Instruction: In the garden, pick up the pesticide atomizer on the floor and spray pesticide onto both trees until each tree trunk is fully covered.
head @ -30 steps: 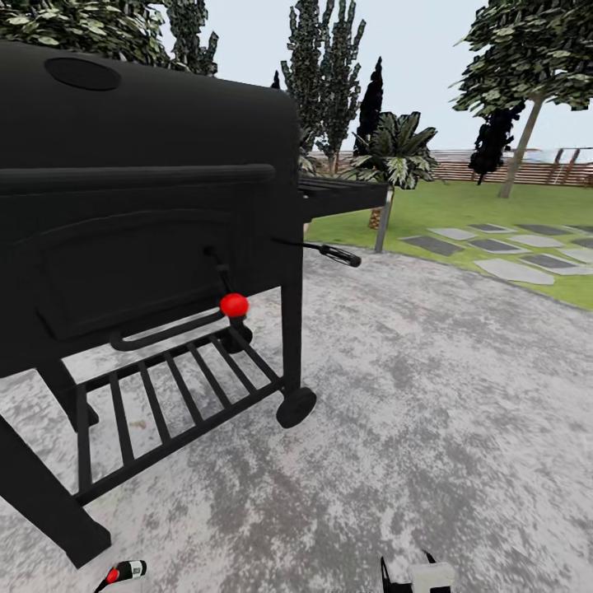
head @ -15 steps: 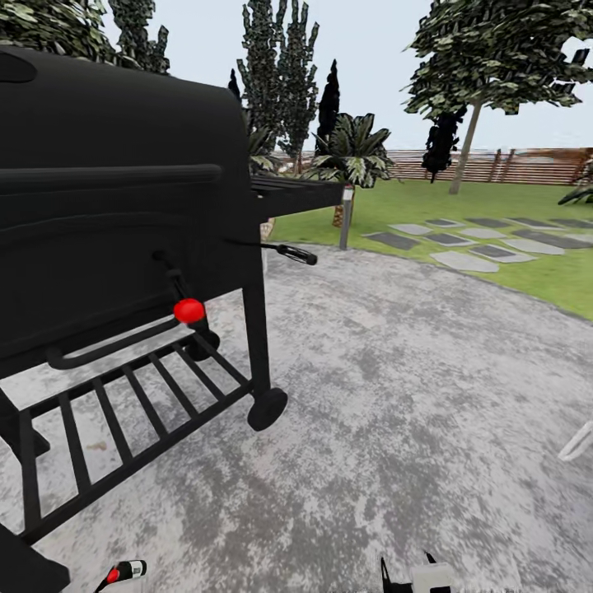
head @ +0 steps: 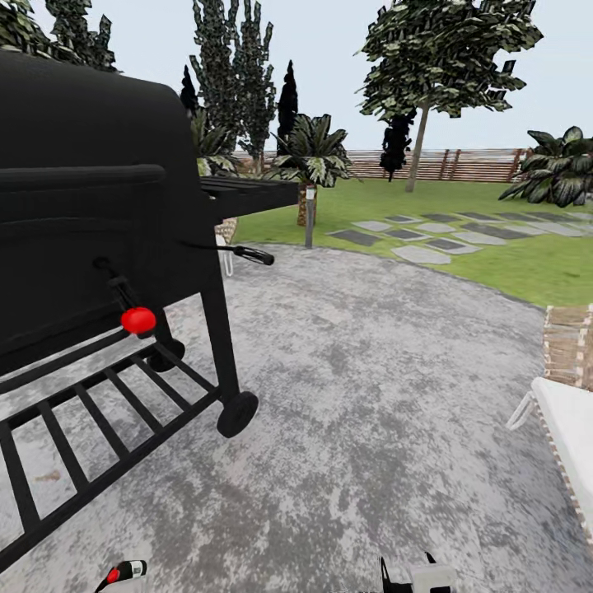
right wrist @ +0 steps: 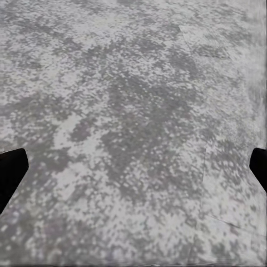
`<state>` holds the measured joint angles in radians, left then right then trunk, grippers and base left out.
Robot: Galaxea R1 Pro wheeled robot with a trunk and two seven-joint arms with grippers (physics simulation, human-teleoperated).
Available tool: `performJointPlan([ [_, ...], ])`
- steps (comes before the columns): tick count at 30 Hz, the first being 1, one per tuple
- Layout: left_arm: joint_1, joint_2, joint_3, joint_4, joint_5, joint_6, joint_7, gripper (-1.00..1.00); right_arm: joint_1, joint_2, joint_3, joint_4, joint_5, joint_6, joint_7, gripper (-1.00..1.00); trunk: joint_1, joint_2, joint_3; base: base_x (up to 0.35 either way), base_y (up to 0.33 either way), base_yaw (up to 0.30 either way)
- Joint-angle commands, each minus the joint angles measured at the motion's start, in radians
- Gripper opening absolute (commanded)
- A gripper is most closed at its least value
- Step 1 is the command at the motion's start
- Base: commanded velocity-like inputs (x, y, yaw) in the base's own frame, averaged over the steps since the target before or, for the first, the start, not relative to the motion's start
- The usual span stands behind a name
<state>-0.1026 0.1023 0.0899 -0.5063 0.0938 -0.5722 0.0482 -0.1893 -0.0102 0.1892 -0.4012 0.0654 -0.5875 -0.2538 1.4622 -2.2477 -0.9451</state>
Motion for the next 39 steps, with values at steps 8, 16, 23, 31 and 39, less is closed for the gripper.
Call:
performJointPlan([
  [8, 0.0, 0.0, -0.002, 0.0, 0.01, -0.003, -0.001, -1.0, -0.001, -0.001, 0.005, 0.001, 0.007, 0.0, -0.01, 1.0, 0.0, 0.0, 0.003, 0.0, 0.0, -0.285],
  [16, 0.0, 0.0, -0.001, 0.0, 0.011, 0.0, -0.001, -1.0, -0.001, -0.001, 0.005, 0.002, 0.007, 0.0, -0.01, 1.0, 0.0, 0.0, 0.01, 0.056, 0.0, -0.277],
  [23, 0.0, 0.0, -0.001, 0.0, 0.011, -0.001, -0.001, -1.0, -0.001, -0.001, 0.005, 0.002, 0.007, 0.0, -0.01, 1.0, 0.0, 0.0, 0.016, 0.312, 0.0, -0.274],
  [31, 0.0, 0.0, -0.001, 0.0, 0.011, -0.001, -0.001, -1.0, -0.001, -0.001, 0.005, 0.002, 0.007, 0.0, -0.01, 1.0, 0.0, 0.0, 0.023, 0.336, 0.0, -0.274],
  [39, 0.0, 0.0, -0.001, 0.0, 0.011, -0.001, -0.001, -1.0, -0.001, -0.001, 0.006, 0.002, 0.007, 0.0, -0.01, 1.0, 0.0, 0.0, 0.031, 0.338, 0.0, -0.274],
])
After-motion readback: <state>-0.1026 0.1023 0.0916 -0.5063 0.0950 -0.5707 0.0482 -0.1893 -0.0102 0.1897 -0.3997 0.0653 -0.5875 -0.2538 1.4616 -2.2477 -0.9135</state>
